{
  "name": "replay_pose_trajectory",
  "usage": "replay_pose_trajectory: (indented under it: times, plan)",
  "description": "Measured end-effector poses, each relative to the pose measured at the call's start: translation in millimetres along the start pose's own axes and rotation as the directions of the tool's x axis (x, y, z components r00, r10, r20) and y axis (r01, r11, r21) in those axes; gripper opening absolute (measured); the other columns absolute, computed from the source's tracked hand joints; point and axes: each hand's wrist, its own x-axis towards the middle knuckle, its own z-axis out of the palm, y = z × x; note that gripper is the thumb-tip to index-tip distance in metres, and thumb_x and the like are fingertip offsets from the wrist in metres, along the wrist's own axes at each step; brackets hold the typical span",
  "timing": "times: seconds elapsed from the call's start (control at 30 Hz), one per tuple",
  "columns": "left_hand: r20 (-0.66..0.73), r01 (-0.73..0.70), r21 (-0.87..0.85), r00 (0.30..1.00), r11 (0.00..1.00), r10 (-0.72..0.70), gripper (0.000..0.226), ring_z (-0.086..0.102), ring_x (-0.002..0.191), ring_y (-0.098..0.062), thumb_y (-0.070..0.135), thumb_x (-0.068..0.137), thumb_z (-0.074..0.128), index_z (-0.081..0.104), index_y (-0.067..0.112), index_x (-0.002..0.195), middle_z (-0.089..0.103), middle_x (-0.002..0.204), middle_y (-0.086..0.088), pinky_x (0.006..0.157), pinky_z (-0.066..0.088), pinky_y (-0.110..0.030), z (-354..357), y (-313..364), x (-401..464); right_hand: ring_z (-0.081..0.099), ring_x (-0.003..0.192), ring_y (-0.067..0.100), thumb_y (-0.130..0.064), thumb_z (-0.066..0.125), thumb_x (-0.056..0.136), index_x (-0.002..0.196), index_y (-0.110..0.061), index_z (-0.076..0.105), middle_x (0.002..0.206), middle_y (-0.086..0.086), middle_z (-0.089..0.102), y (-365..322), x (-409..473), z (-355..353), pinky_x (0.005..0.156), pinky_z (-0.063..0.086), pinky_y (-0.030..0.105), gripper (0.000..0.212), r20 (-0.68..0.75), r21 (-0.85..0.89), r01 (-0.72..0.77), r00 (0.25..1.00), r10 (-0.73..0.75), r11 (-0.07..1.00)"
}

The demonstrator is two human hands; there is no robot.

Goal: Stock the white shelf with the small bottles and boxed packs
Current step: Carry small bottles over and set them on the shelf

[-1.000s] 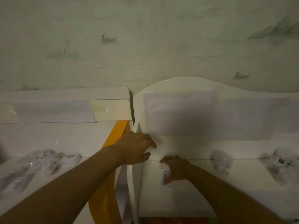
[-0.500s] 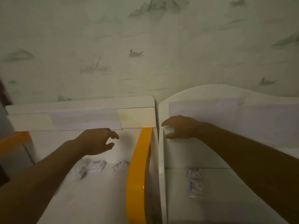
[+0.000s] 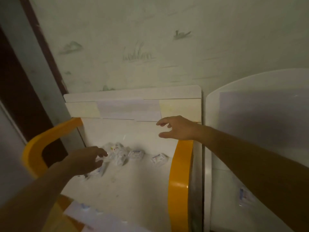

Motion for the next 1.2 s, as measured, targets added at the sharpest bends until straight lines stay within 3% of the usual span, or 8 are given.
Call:
replay_pose_trajectory:
  times: [0.13, 0.27, 0.43, 0.57, 0.7, 0.87, 1.03, 1.2]
  plan:
    - [0.055, -0.011, -0.035, 0.998, 0.999, 0.013, 0.038, 0.055, 0.114, -0.006, 0.04, 0.094, 0.052, 0.049, 0.038, 0.132, 0.055, 0.133, 0.013, 0.097, 0.046, -0.024, 33, -21, 17, 0.051, 0.126, 0.018, -0.038, 0.067, 0.089, 0.139, -0.021, 0.05, 0.14, 0.001, 0.052, -13, 32, 23, 0.1, 0.043, 0.027, 0.056, 0.059, -0.061, -0.023, 0.998, 0.026, 0.998]
    - [0.116, -0.078, -0.084, 0.989, 0.993, 0.087, 0.045, 0.052, 0.119, -0.008, 0.044, 0.092, 0.054, 0.044, 0.038, 0.135, 0.05, 0.138, 0.012, 0.102, 0.043, -0.027, 60, -47, 56, 0.051, 0.125, 0.018, -0.047, 0.065, 0.088, 0.142, -0.025, 0.045, 0.141, 0.0, 0.051, -26, 79, 49, 0.098, 0.037, 0.025, 0.062, 0.179, -0.242, -0.083, 0.976, 0.128, 0.967]
    - [0.016, -0.151, -0.282, 0.987, 0.948, 0.163, 0.05, 0.051, 0.121, -0.015, 0.043, 0.094, 0.053, 0.041, 0.031, 0.14, 0.046, 0.143, 0.006, 0.1, 0.041, -0.029, 83, -75, 124, 0.052, 0.125, 0.019, -0.048, 0.064, 0.088, 0.14, -0.025, 0.047, 0.138, 0.0, 0.056, -34, 137, 88, 0.106, 0.037, 0.031, 0.059, 0.129, -0.362, -0.222, 0.95, 0.285, 0.905]
    - [0.003, -0.183, -0.305, 0.981, 0.935, 0.193, 0.057, 0.046, 0.13, -0.021, 0.052, 0.094, 0.044, 0.035, 0.028, 0.145, 0.036, 0.152, 0.002, 0.106, 0.039, -0.038, 113, -71, 158, 0.046, 0.13, 0.023, -0.048, 0.064, 0.088, 0.141, -0.026, 0.045, 0.143, 0.004, 0.049, -13, 150, 127, 0.111, 0.036, 0.039, 0.061, 0.131, -0.403, -0.383, 0.875, 0.466, 0.831]
    - [0.057, -0.168, -0.305, 0.979, 0.937, 0.194, 0.063, 0.043, 0.134, -0.026, 0.055, 0.094, 0.042, 0.027, 0.028, 0.149, 0.025, 0.158, -0.001, 0.107, 0.04, -0.043, 134, -66, 175, 0.036, 0.139, 0.024, -0.048, 0.063, 0.088, 0.147, -0.022, 0.037, 0.153, 0.005, 0.036, 21, 147, 167, 0.114, 0.031, 0.035, 0.07, 0.202, -0.419, -0.482, 0.776, 0.597, 0.769]
    - [0.036, -0.144, -0.296, 0.986, 0.944, 0.162, 0.066, 0.044, 0.132, -0.031, 0.058, 0.091, 0.043, 0.026, 0.029, 0.148, 0.018, 0.158, -0.003, 0.104, 0.042, -0.046, 150, -54, 184, 0.041, 0.136, 0.023, -0.055, 0.064, 0.084, 0.151, -0.021, 0.03, 0.147, 0.002, 0.044, 53, 149, 201, 0.112, 0.035, 0.036, 0.082, 0.211, -0.423, -0.565, 0.699, 0.683, 0.709]
    - [0.007, -0.151, -0.357, 0.986, 0.922, 0.164, 0.056, 0.056, 0.115, -0.029, 0.054, 0.087, 0.055, 0.036, 0.03, 0.134, 0.043, 0.141, -0.007, 0.093, 0.05, -0.044, 150, -62, 191, 0.033, 0.136, 0.037, -0.056, 0.069, 0.077, 0.147, -0.024, 0.032, 0.153, 0.011, 0.023, 60, 144, 224, 0.111, 0.036, 0.048, 0.086, 0.12, -0.435, -0.605, 0.695, 0.709, 0.667]
    - [0.08, -0.142, -0.392, 0.979, 0.909, 0.187, 0.086, 0.054, 0.121, -0.027, 0.051, 0.081, 0.064, 0.019, 0.025, 0.149, 0.043, 0.143, -0.008, 0.096, 0.049, -0.038, 150, -67, 189, 0.024, 0.138, 0.041, -0.052, 0.076, 0.071, 0.142, -0.027, 0.036, 0.155, 0.016, 0.006, 58, 140, 225, 0.112, 0.033, 0.047, 0.086, 0.133, -0.427, -0.614, 0.683, 0.718, 0.664]
